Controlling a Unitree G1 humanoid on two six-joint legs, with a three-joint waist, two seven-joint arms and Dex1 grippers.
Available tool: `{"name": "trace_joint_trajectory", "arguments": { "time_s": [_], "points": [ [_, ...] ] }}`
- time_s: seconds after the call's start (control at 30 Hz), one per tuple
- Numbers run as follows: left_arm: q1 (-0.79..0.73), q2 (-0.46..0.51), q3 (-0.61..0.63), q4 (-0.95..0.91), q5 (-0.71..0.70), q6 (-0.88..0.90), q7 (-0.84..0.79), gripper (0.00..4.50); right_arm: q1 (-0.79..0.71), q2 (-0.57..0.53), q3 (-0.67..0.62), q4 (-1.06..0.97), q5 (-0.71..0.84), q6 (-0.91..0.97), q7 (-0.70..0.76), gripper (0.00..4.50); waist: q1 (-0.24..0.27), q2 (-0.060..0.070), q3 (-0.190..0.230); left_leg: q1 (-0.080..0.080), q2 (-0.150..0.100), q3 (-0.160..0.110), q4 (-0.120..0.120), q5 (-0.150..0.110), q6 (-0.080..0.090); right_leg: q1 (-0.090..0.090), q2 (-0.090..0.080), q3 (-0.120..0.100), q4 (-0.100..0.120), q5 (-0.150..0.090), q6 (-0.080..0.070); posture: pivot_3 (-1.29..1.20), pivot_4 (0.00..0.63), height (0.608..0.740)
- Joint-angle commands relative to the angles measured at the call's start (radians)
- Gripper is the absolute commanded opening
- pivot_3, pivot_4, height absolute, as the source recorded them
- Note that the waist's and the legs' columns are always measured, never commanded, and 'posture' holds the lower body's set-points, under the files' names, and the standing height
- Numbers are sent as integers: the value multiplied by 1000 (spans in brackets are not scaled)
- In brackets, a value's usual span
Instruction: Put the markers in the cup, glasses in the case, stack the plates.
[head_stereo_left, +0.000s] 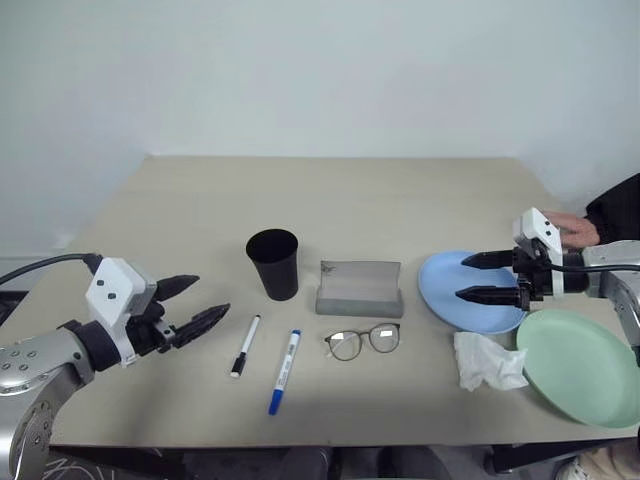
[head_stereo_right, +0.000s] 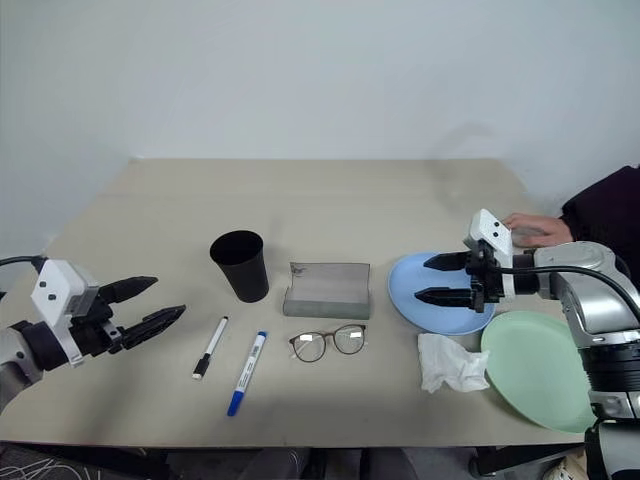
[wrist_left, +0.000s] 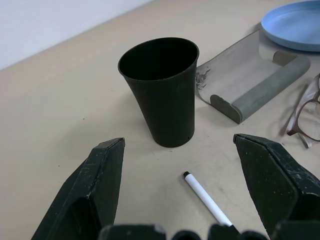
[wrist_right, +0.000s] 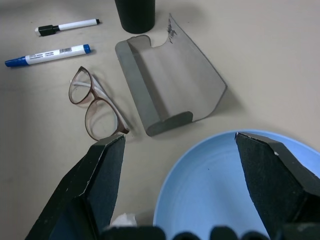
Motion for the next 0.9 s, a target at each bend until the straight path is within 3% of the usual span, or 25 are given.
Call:
{"name": "trace_joint_trajectory", "arguments": {
  "time_s": [0.03,0.53,0.77,0.9],
  "points": [
    [-2,7,35,-31,-27,0,4,3672,-8,0,-17,-27,20,-2,-12,3814,1,0,0,0,0,0,0,0,0,0,0,0,0,0,0,0,0,735],
    [-114,62,-62,129,14,-87,-98,3672,-23,-61,-43,77,-8,-83,5,3814,8,0,0,0,1,1,-1,-1,2,-1,-1,0,-2,0,1,0,0,735],
    [-145,59,-92,182,43,-140,-107,3672,-96,-101,-16,296,-96,-224,18,3814,8,0,0,0,1,2,-1,-1,2,-1,-1,-1,-2,0,1,0,0,735],
    [-127,56,-76,182,44,-152,-116,3672,-161,-134,16,524,-179,-329,46,3814,8,0,0,0,1,2,-1,-1,2,-1,-1,-1,-2,0,1,0,0,735]
  ]
}}
